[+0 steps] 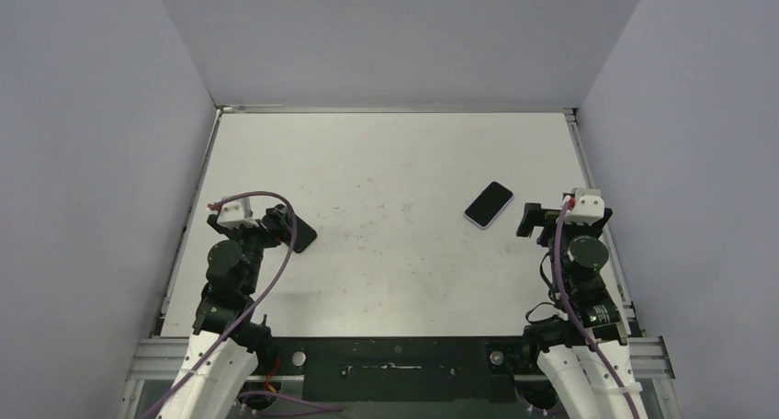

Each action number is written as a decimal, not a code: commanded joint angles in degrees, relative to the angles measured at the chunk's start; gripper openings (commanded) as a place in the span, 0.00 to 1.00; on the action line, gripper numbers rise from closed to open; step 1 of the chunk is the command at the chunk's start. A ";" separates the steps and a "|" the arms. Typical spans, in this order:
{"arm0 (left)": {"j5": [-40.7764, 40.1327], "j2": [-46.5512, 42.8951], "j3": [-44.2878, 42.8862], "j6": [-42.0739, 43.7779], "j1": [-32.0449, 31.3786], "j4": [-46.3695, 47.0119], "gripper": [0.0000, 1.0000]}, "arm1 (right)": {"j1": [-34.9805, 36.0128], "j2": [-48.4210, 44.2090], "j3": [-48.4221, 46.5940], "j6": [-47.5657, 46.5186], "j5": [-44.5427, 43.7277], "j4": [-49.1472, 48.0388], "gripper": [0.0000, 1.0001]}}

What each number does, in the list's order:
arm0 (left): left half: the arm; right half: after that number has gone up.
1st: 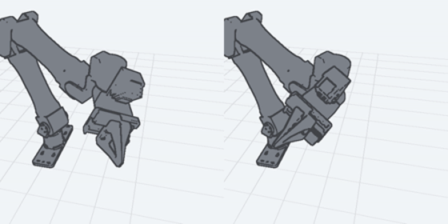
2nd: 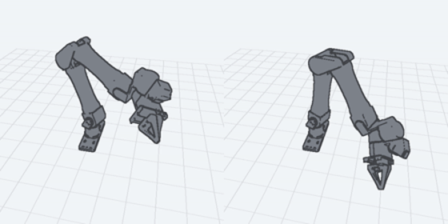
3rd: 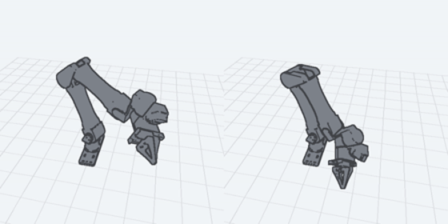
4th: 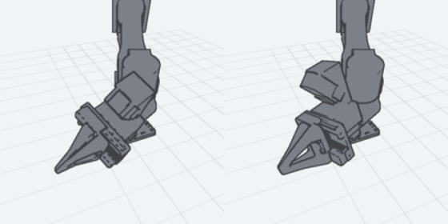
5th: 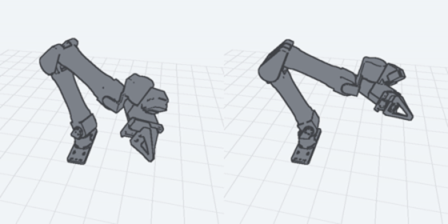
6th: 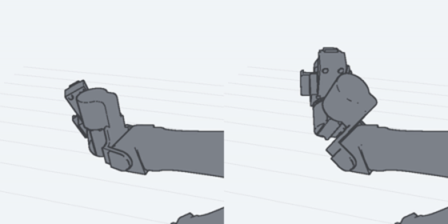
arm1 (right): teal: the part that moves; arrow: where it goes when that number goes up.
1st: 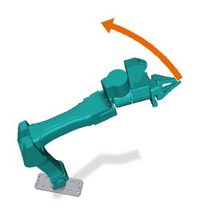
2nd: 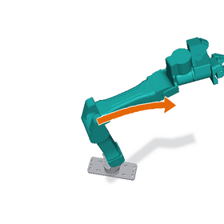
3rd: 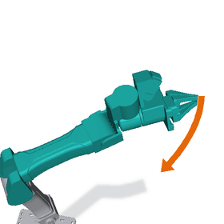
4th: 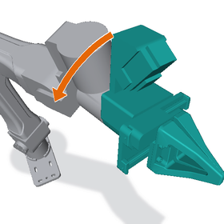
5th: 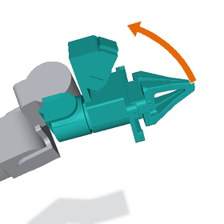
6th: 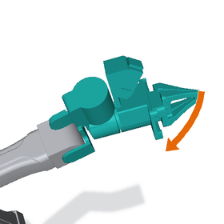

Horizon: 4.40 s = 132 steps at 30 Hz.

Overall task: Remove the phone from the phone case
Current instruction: Pick up the phone at the center of the board, then adjust the phone.

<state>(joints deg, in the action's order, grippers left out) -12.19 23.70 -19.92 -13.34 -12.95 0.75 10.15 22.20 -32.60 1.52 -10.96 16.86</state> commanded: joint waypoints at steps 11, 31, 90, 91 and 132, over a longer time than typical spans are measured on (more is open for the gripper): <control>-0.73 -1.02 -1.97 -0.87 0.08 2.50 0.97 | -0.21 15.75 -11.43 18.70 -0.10 14.72 1.00; -1.22 -2.53 -0.73 -1.57 -5.39 3.95 0.97 | -0.17 43.65 -19.15 32.76 5.16 12.20 1.00; 0.23 3.68 -9.00 -13.79 -8.11 -17.05 0.97 | 4.51 91.15 -40.08 31.32 2.89 17.60 0.51; 0.66 5.24 -10.13 -14.66 -8.14 -19.16 0.97 | 5.33 90.22 -39.41 30.61 3.31 17.16 0.47; 39.38 34.20 -4.32 -37.00 -8.66 17.70 0.97 | 31.32 61.81 -13.87 16.21 30.79 -26.31 0.00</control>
<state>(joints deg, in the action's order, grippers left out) 24.08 54.76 -23.44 -46.76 -20.60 6.70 40.32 86.59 -46.72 18.31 16.25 0.89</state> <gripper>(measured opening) 0.973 0.754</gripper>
